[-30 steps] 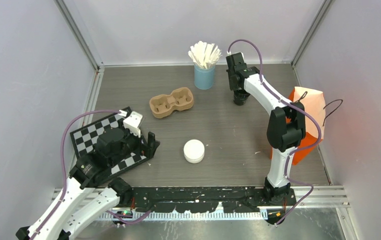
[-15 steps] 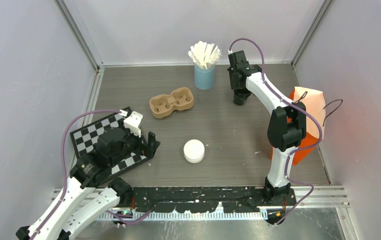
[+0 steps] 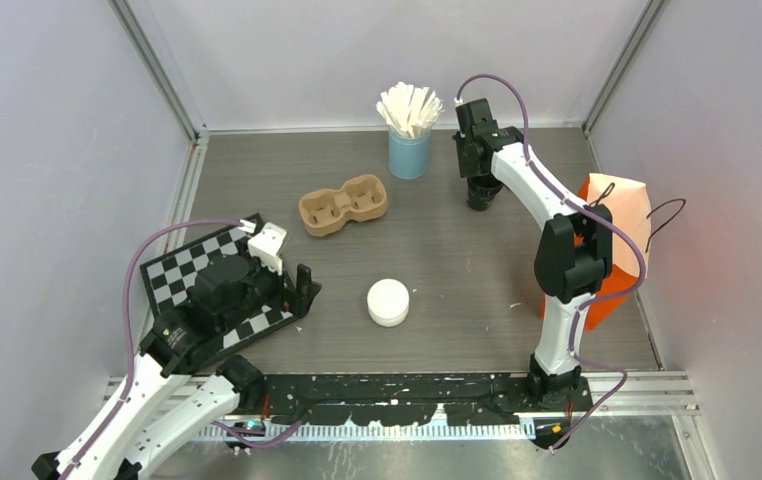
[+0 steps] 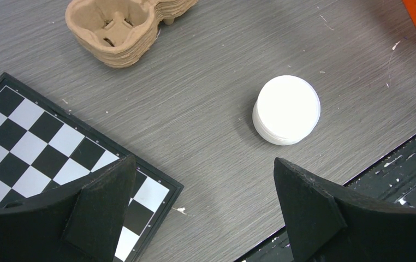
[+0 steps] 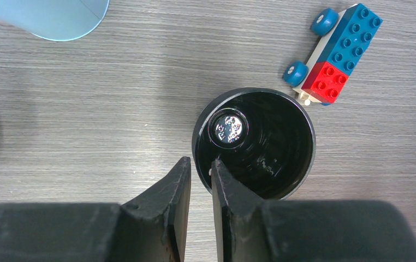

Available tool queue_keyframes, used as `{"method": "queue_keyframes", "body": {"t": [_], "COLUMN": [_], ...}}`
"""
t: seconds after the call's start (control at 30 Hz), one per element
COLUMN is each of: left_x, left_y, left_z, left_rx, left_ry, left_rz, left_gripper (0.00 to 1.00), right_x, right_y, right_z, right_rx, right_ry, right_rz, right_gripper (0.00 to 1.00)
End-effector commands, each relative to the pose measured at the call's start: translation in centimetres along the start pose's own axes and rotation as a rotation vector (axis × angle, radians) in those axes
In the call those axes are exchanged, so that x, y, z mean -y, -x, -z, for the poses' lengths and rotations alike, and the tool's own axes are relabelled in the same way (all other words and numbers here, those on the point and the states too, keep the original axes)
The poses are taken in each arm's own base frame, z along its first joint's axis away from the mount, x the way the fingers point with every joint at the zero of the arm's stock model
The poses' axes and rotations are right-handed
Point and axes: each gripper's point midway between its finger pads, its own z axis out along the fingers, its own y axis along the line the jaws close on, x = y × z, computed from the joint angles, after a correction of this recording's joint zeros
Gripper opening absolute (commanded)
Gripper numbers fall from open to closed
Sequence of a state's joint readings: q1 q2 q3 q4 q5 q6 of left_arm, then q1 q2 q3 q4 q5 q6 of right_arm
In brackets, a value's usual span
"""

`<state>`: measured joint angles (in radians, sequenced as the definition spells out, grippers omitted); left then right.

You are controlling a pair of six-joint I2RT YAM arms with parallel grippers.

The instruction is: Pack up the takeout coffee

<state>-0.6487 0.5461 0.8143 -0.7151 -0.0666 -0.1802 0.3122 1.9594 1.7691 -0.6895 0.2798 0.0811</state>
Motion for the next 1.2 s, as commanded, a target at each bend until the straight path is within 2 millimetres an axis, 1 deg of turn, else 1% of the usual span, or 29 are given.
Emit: {"method": "queue_keyframes", "body": {"t": [0.0,0.4,0.5,0.63,0.8,0.9,1.07,1.17], "left_x": [0.4,0.5,0.5,0.5,0.5,0.5,0.5,0.4], "left_y": [0.5,0.5,0.5,0.5,0.4,0.4,0.3,0.3], "left_z": [-0.2,-0.2,-0.2,-0.3,-0.4,-0.4,-0.6,-0.6], "left_rx": [0.021,0.021,0.02,0.019,0.013,0.01,0.004,0.002], "left_ry": [-0.019,-0.023,-0.022,-0.024,-0.022,-0.021,-0.021,-0.017], "left_rz": [0.002,0.004,0.004,0.003,0.004,0.003,0.003,0.003], "left_gripper": [1.0,1.0,1.0,1.0,1.0,1.0,1.0,1.0], "right_x": [0.2,0.1,0.1,0.3,0.5,0.3,0.2,0.0], "right_y": [1.4,0.8,0.8,0.7,1.0,1.1,1.5,1.4], "right_z": [0.4,-0.4,-0.5,-0.4,0.1,0.2,0.6,0.6], "right_rx": [0.032,0.011,0.014,0.014,0.023,0.026,0.038,0.033], "right_ry": [0.001,-0.004,-0.008,-0.015,-0.017,-0.007,0.003,0.013], "right_rz": [0.004,0.016,0.02,0.025,0.023,0.025,0.019,0.013], "right_gripper": [0.26,0.25,0.23,0.18,0.18,0.13,0.12,0.12]}}
